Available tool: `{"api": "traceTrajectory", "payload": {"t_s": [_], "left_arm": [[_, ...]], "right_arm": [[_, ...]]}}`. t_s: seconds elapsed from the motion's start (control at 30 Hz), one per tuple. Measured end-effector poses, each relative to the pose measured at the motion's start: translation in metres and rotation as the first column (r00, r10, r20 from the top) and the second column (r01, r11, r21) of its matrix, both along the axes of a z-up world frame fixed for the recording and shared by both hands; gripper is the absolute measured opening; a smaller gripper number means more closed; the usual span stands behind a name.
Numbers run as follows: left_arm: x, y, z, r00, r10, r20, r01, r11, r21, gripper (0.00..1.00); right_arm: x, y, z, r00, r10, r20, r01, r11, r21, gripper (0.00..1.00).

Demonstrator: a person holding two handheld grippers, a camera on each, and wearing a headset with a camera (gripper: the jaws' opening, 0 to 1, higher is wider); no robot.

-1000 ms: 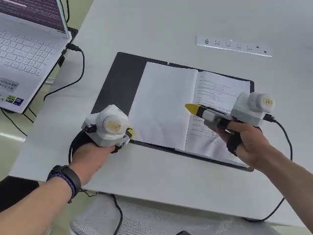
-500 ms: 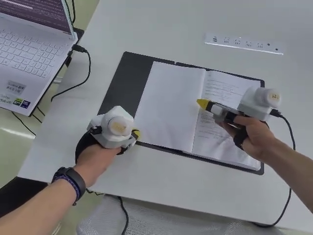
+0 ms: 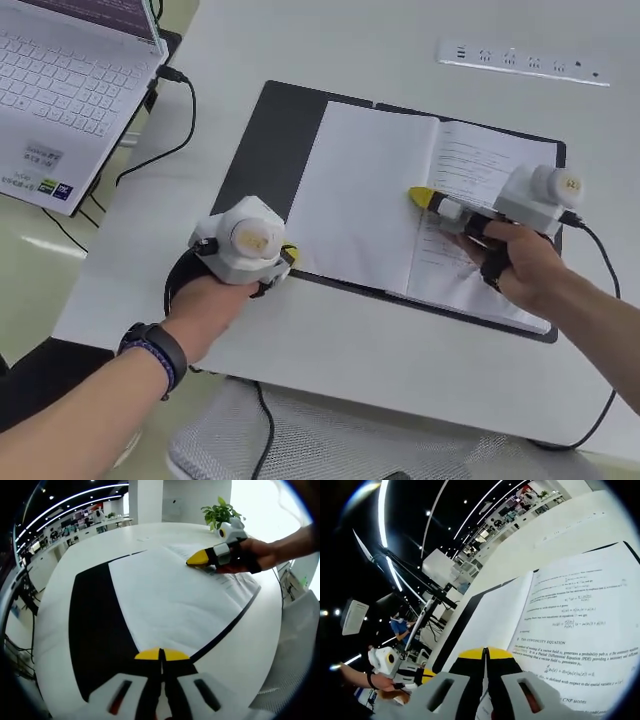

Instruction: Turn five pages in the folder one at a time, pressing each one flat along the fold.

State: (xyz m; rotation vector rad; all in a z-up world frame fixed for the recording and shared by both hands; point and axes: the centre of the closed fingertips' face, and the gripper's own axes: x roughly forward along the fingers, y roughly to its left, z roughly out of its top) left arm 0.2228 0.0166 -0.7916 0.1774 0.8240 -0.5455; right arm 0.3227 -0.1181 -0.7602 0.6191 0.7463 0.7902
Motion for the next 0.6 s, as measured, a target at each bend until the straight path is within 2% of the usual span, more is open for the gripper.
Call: {"api": "traceTrajectory", "payload": {"t_s": [0.13,0.37,0.5,0.53,0.6], "left_arm": [[0.000,0.000,-0.001,1.000,0.001,0.002,-0.001,1.000,0.000,0.00],[0.001,0.000,-0.001,1.000,0.001,0.002,-0.001,1.000,-0.003,0.00],[0.000,0.001,0.000,1.000,0.000,0.009,0.000,1.000,-0.011,0.00],[0.000,0.001,0.000,1.000,0.006,0.007,-0.006,1.000,-0.017,0.00],[0.001,0.001,0.000,1.000,0.007,0.008,-0.006,1.000,-0.018,0.00]], "right_arm": [[0.016,-0.006,-0.001,0.997,-0.081,-0.016,0.081,0.996,0.039,0.00],[0.037,-0.006,0.000,0.994,-0.112,-0.010,0.113,0.993,0.041,0.00],[0.051,-0.008,0.005,0.984,-0.176,-0.015,0.176,0.982,0.068,0.00],[0.058,-0.011,0.000,0.983,-0.183,-0.020,0.184,0.980,0.071,0.00],[0.064,-0.013,0.001,0.977,-0.213,-0.030,0.215,0.973,0.085,0.00]]}}
